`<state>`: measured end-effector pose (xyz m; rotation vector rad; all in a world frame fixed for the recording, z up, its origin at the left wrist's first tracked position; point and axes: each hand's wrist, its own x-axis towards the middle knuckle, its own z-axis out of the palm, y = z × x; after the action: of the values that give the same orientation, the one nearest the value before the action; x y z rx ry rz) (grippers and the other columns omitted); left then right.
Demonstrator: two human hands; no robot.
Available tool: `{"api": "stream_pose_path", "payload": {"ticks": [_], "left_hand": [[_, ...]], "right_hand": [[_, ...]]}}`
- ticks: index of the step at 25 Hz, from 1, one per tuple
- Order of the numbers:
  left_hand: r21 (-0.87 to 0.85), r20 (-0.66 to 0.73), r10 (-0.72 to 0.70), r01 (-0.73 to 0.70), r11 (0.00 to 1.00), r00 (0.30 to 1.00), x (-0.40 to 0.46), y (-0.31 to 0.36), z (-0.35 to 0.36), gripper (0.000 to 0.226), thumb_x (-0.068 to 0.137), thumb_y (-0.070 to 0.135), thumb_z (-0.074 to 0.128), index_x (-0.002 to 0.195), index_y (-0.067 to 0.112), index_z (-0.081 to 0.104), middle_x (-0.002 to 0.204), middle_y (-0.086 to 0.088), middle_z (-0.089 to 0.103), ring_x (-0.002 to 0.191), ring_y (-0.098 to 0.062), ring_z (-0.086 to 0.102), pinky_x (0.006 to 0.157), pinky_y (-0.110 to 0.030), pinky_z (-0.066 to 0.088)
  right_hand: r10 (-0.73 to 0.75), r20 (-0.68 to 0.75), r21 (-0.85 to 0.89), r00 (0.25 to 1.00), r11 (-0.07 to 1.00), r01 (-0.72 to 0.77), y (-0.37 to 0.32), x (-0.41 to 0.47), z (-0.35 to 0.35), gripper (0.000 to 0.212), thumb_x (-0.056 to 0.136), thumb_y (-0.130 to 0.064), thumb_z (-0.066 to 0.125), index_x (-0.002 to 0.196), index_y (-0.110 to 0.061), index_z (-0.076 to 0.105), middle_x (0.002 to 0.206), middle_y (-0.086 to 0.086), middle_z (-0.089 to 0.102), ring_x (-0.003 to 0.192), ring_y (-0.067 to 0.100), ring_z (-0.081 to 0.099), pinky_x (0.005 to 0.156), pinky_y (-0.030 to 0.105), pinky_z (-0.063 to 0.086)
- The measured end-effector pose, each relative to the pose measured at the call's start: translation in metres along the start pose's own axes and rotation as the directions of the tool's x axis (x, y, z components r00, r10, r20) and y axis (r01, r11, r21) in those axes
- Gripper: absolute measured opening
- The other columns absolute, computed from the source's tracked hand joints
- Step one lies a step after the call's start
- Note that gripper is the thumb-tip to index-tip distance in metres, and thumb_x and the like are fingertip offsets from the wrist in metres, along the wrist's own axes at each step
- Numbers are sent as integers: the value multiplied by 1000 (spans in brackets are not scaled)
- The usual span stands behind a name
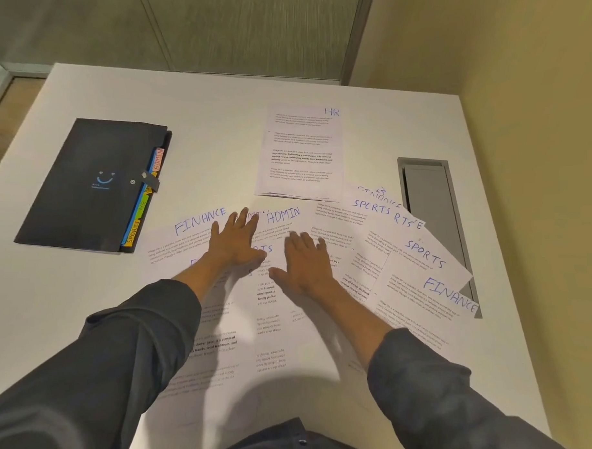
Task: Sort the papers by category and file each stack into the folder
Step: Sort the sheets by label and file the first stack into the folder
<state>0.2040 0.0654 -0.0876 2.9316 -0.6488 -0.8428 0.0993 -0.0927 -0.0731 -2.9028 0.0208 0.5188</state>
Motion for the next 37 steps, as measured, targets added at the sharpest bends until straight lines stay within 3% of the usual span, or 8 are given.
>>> {"api": "stream_pose_path", "payload": {"ticks": [5,15,18,21,24,30,34,37], "left_hand": [[50,28,-26,25,998,999,3,1,-5,98,83,71,46,154,24,-1,162,-1,-9,149,-24,-1,115,-58,2],[19,6,-64,64,998,998,2,-5,1,91,89,70,36,154,23,-8,161,-1,-16,149,-24,-7,116,-58,3],[-11,4,-91,91,996,996,4,-8,-6,92,89,66,41,154,21,-4,161,-2,-13,149,-25,-6,115,-58,4],[24,-111,6,-3,1000,994,-3,13,-2,86,90,60,41,155,20,1,162,-6,-8,149,-27,-3,116,-57,4],[-37,-96,98,-102,994,991,-10,52,15,82,92,61,38,155,21,4,162,-7,-6,149,-28,-3,116,-56,2],[-181,-79,29,-43,983,996,-11,69,30,87,89,69,32,155,21,2,162,-4,-9,149,-26,-9,116,-55,2],[-173,-93,42,-57,983,995,-11,67,25,91,89,62,48,154,21,-1,162,-5,-6,149,-27,-4,115,-55,8],[-132,-82,78,-88,987,994,-11,63,24,88,87,54,55,154,26,4,162,-8,-5,148,-30,-2,114,-57,13]], "right_hand": [[-32,167,-2,985,999,33,1,28,-11,88,94,-69,31,157,-12,9,165,2,2,152,24,3,119,56,1],[69,128,82,989,993,-80,13,-11,1,88,95,-65,33,157,-10,4,165,7,-5,152,26,1,120,50,10],[232,26,91,972,968,-233,33,-18,-2,87,96,-62,32,156,-8,0,163,14,-12,151,30,-5,121,50,2],[359,118,137,926,918,-373,51,-25,1,94,94,-63,38,156,-8,-8,162,18,-16,151,32,-9,121,51,4],[328,144,164,934,923,-349,53,-31,9,101,92,-65,44,155,-7,-10,163,15,-14,151,31,-6,121,50,10],[170,122,196,978,962,-191,43,-55,22,109,89,-62,53,154,-8,-15,164,6,-10,152,23,-6,121,47,1],[1,63,292,998,956,-20,39,-61,24,95,93,-60,47,156,-14,-8,165,3,5,152,17,3,123,44,3],[113,-76,297,991,951,-86,55,-64,16,86,96,-62,37,157,-15,-2,165,3,6,152,19,5,123,44,1]]}}
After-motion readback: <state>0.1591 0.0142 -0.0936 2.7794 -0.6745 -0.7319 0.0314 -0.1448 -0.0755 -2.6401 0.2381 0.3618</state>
